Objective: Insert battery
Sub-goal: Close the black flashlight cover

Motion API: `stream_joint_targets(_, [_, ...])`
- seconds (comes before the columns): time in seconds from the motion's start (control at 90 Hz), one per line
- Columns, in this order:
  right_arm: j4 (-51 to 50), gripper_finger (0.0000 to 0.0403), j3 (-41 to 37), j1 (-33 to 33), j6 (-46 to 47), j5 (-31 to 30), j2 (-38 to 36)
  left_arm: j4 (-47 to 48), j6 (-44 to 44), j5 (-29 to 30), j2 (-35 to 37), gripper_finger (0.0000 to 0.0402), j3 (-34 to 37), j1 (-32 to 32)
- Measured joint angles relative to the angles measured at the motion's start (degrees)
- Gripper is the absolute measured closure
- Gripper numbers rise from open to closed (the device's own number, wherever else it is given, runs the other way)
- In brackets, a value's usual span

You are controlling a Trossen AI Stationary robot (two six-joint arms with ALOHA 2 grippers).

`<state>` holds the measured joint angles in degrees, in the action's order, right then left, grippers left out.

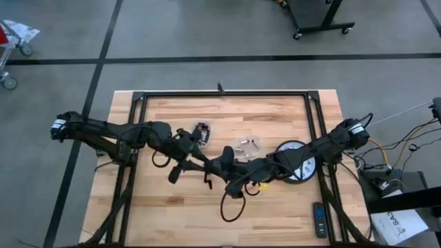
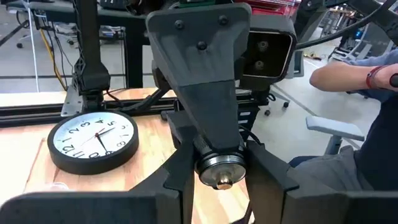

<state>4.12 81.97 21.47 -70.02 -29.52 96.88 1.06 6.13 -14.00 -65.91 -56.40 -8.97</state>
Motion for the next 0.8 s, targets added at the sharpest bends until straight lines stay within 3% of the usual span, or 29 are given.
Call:
stream_joint_targets(0.256, [0.42,0.0299,0.0,-0.02,0.21,-0.04,0.0,0.02,-0.1,-0.03,0.0,0.0312,0.0,0.0])
stream_joint_targets(0.567, [0.85,0.0292,0.0,-0.02,2.23,-0.04,0.0,-0.11,-1.23,-0.11,0.0,0.0311,0.0,0.0])
stream_joint_targets(0.8, [0.9,0.0309,0.0,-0.04,4.71,-0.02,0.0,-0.43,-4.67,-0.02,0.0,0.0256,-0.02,0.02])
